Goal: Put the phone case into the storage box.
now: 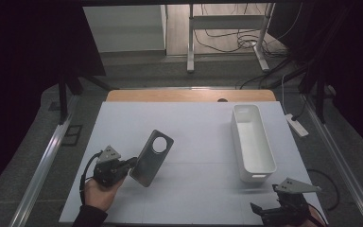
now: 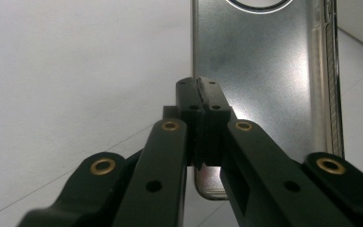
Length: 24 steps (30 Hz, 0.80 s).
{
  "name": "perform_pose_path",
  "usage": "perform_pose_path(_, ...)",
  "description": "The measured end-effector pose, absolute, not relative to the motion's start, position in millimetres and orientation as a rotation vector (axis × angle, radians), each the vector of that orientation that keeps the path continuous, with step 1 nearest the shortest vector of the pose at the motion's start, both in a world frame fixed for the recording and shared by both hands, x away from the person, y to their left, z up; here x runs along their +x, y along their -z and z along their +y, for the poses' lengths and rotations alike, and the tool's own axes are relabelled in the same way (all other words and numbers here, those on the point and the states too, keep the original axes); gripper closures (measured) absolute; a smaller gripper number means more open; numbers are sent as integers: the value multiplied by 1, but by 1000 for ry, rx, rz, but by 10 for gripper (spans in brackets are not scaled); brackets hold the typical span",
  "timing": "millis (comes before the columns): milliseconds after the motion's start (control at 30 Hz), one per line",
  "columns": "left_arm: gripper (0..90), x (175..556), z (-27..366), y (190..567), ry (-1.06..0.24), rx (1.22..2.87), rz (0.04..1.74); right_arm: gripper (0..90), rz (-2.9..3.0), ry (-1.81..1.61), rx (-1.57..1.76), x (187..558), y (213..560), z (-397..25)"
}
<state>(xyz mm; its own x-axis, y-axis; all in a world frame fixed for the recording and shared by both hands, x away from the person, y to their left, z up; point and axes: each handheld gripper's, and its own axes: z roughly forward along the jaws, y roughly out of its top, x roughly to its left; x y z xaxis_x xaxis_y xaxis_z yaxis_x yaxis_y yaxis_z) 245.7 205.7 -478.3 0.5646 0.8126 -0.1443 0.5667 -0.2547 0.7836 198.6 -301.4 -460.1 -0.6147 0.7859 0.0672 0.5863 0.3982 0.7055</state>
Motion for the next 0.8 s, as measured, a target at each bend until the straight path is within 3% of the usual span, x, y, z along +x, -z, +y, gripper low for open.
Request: perform_pose_path(800,890,226,188,475,-399,1908,1069,0,2437,-1325,1100,216,443,-282)
